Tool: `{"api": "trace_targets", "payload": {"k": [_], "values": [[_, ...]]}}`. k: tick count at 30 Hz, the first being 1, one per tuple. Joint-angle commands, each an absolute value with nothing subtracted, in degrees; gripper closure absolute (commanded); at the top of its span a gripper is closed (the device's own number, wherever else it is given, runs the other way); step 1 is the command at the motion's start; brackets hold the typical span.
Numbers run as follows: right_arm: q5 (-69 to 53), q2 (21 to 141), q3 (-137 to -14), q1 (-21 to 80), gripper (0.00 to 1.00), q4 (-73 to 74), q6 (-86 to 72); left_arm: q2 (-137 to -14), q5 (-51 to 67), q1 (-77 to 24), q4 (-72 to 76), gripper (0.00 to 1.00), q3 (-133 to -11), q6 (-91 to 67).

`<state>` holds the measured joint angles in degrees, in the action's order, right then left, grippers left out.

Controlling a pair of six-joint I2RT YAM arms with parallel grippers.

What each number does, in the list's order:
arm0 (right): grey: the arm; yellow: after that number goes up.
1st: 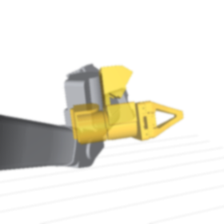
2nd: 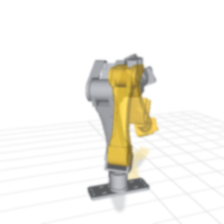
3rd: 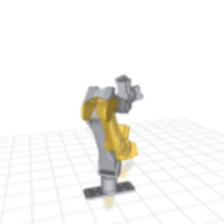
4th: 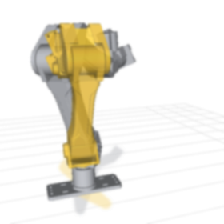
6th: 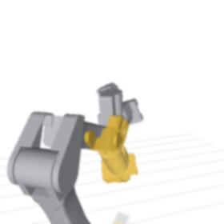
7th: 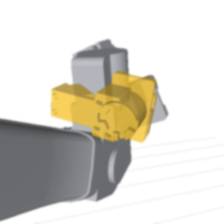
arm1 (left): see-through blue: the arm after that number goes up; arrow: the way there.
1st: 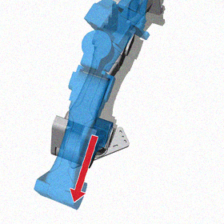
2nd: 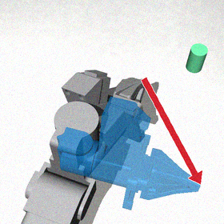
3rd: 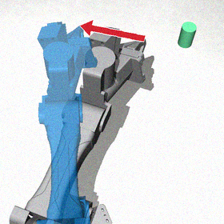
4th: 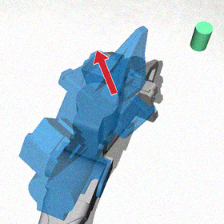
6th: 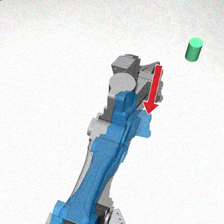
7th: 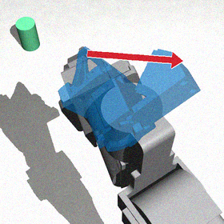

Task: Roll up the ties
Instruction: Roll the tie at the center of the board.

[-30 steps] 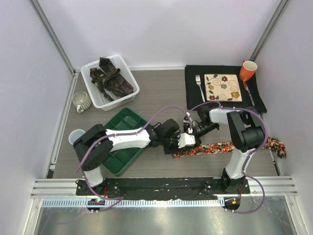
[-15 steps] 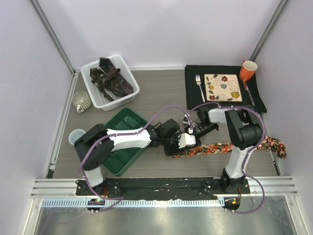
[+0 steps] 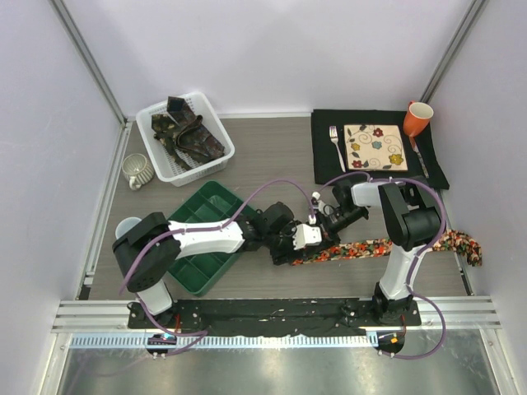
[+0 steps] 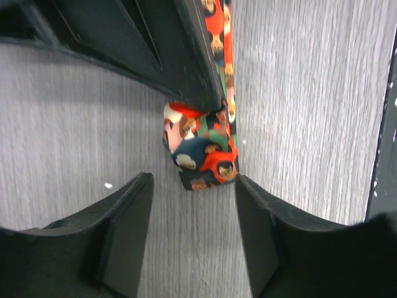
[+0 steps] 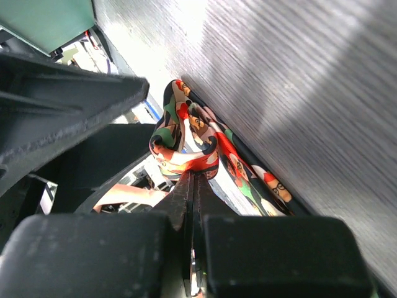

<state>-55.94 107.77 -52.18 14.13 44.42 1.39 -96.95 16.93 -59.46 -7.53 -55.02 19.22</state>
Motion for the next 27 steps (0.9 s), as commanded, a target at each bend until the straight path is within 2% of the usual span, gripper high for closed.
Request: {"api": "trace_targets", "payload": {"k": [1, 3, 5, 8, 10, 13, 19, 23, 26, 27], "values": [[-55.6, 106.7, -52.8, 13.6, 0.99, 44.5, 1.1, -96.6, 18.5, -59.2, -0.9, 0.45, -56.0, 17.1], [-55.8, 106.5, -52.9, 13.6, 0.98, 44.6, 1.3, -97.4, 19.2, -59.4, -0.3, 0.54, -57.0, 17.0], [-56.4, 106.5, -53.0, 13.6, 0.91, 45.3, 1.6, -98.6, 19.6, -59.6, -0.3, 0.63, -57.4, 17.0], [-57.3, 105.8, -53.3, 13.2, 0.77, 46.0, 2.3, -99.7, 20.3, -60.0, -0.3, 0.70, -58.3, 17.5], [-57.8, 104.9, -53.7, 12.7, 0.65, 46.5, 2.9, -100.2, 20.3, -60.3, -0.2, 0.71, -58.4, 17.8], [-58.8, 103.3, -53.9, 12.6, 0.53, 47.7, 3.7, -100.5, 20.7, -60.4, -0.2, 0.74, -58.2, 17.8], [-60.1, 104.0, -54.1, 12.7, 0.37, 48.2, 3.3, -101.6, 20.9, -60.8, 1.1, 0.75, -59.3, 17.4], [-57.9, 105.6, -54.0, 12.8, 0.37, 48.3, 3.6, -102.0, 20.6, -60.9, 1.4, 0.75, -60.0, 17.1], [-57.0, 107.4, -53.8, 12.9, 0.46, 48.1, 3.3, -102.0, 19.9, -60.9, 1.1, 0.75, -59.9, 17.3], [-56.5, 107.7, -53.8, 12.9, 0.52, 47.7, 2.9, -101.9, 19.7, -60.8, 1.0, 0.74, -59.6, 17.6]]}}
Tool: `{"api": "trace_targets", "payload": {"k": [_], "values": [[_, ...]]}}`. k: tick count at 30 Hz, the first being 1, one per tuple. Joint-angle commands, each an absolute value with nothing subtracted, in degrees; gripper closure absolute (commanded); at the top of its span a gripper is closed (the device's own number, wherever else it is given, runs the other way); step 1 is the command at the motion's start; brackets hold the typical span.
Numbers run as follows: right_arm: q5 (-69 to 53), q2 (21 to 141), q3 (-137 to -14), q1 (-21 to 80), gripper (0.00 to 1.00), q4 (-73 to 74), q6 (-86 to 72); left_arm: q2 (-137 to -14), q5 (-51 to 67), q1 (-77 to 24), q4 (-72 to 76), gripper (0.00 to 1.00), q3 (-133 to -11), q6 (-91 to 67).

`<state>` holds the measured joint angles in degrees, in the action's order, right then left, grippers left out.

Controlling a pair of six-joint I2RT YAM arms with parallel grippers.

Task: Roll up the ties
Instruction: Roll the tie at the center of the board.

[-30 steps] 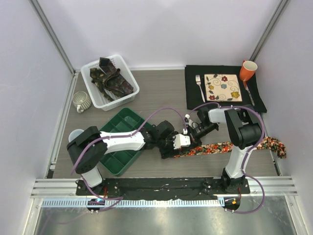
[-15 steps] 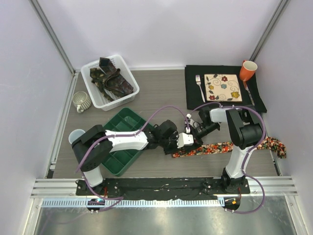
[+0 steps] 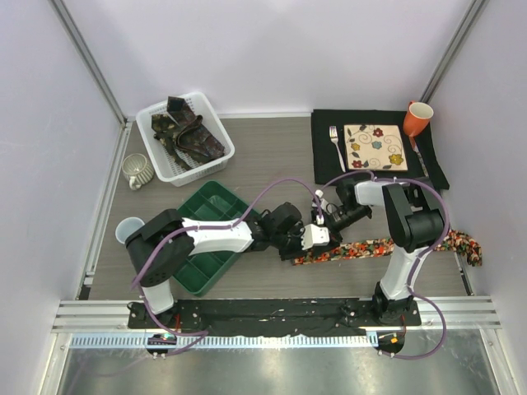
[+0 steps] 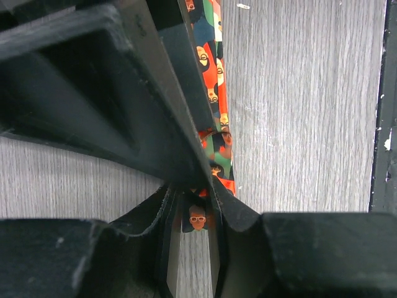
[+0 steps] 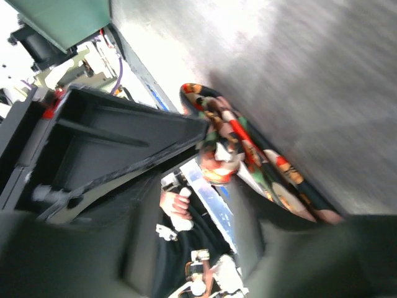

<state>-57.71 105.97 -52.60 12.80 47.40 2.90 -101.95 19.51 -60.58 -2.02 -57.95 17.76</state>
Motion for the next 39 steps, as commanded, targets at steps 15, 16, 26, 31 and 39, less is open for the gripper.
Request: {"api": "trace_targets", "payload": {"k": [15, 16, 26, 31, 39], "values": [[-50.9, 109.1, -57.0, 13.4, 0.99, 44.7, 2.4, -94.1, 19.3, -60.3, -2.6, 0.27, -54.8, 16.1], [-50.9, 109.0, -57.0, 13.4, 0.99, 44.1, 2.5, -94.5, 19.2, -60.3, -2.5, 0.25, -54.8, 16.2], [-55.1, 109.7, -54.6, 15.4, 0.99, 39.6, 1.0, -104.2, 14.1, -60.7, -4.2, 0.30, -61.3, 19.4], [-56.0, 110.2, -55.5, 17.4, 0.99, 36.4, -1.7, -100.7, 12.5, -60.2, -9.7, 0.57, -58.5, 20.5], [-54.7, 109.8, -56.2, 18.0, 0.99, 37.9, -3.1, -93.1, 10.6, -59.9, -14.1, 0.60, -51.3, 22.9]]}}
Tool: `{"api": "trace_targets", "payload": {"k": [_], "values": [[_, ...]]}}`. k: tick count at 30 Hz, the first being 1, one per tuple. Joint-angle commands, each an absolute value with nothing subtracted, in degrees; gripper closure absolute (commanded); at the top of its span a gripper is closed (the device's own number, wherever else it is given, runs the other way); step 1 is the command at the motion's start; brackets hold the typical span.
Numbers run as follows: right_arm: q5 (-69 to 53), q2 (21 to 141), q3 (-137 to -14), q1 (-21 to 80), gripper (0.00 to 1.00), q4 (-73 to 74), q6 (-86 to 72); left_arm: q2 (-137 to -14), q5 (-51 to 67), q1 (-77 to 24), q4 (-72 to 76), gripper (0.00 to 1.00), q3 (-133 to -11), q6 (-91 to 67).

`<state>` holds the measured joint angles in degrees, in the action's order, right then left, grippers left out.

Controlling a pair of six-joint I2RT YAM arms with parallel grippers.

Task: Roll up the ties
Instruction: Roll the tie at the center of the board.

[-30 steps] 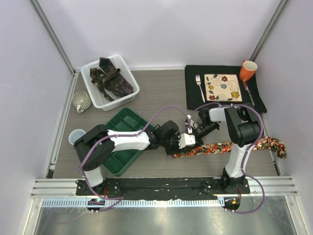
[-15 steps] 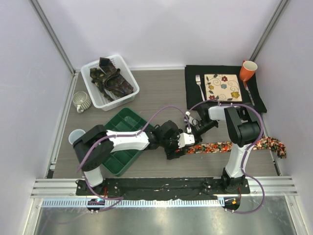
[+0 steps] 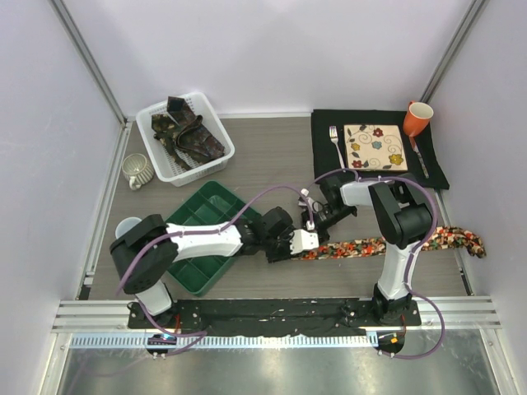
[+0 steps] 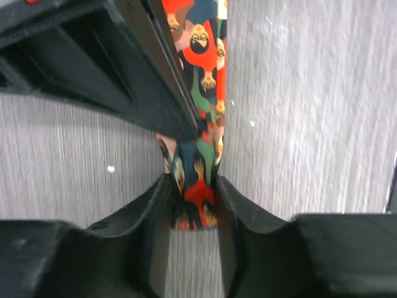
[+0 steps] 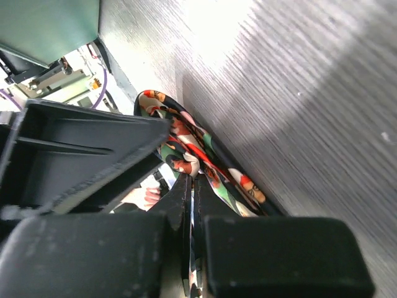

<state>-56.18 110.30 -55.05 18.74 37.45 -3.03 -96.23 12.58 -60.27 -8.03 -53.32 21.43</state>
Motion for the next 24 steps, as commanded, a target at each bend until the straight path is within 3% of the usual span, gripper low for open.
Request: {"api": "trace_targets", "payload": {"k": [1, 2, 6, 14, 24], "values": [[-54.5, 109.6, -55.4, 18.0, 0.99, 38.0, -3.0, -92.8, 10.8, -59.8, -14.1, 0.56, -51.3, 22.8], [-54.3, 109.6, -55.1, 18.0, 0.99, 37.8, -3.1, -92.7, 11.3, -59.8, -13.9, 0.47, -51.3, 22.7], [-53.4, 110.9, -54.9, 18.3, 0.99, 37.4, -2.8, -92.7, 11.4, -59.7, -12.8, 0.39, -51.7, 21.5], [-49.3, 110.8, -54.8, 18.4, 0.99, 39.7, -1.2, -88.8, 14.2, -57.2, -3.5, 0.38, -45.9, 21.3], [-48.0, 111.7, -54.3, 18.4, 0.99, 38.7, -1.4, -93.8, 19.1, -57.2, 4.9, 0.36, -47.1, 18.1]]}}
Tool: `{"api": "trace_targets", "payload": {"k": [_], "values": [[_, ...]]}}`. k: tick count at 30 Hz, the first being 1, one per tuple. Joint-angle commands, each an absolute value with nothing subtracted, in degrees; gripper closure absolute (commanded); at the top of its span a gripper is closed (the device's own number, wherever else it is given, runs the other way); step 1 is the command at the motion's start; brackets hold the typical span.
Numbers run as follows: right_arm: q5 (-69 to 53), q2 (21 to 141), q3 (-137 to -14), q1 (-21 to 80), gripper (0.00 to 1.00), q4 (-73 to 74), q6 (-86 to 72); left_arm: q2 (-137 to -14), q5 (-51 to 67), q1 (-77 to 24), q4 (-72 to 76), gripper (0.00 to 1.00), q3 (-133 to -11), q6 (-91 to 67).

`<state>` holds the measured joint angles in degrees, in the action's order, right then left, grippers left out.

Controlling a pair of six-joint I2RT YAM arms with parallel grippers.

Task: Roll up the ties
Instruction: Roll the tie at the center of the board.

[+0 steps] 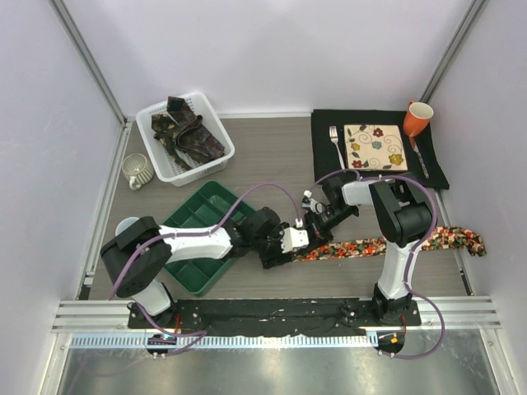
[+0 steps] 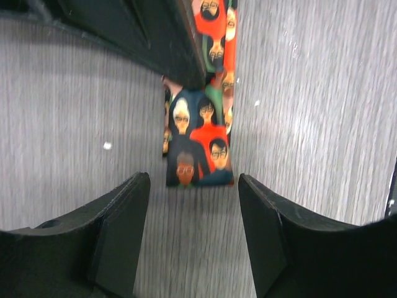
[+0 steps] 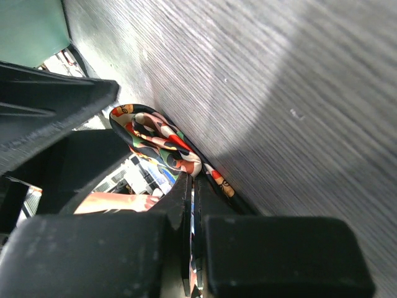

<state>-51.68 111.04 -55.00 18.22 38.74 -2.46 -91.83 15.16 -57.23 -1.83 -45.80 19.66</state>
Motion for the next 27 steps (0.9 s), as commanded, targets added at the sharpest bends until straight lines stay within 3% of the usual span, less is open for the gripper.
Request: {"api": "trace_targets", "payload": {"k": [1, 12, 27], "values": [[-47.9, 111.8, -54.2, 18.3, 0.99, 38.4, -1.5, -94.2, 19.3, -57.2, 5.1, 0.37, -47.4, 17.8], [-47.1, 111.8, -54.1, 18.3, 0.99, 37.9, -1.4, -94.2, 20.2, -57.2, 3.9, 0.61, -49.5, 16.8], [-49.1, 111.0, -53.1, 18.4, 0.99, 36.1, -2.5, -101.6, 23.0, -58.3, 5.2, 0.59, -57.0, 13.7]]}}
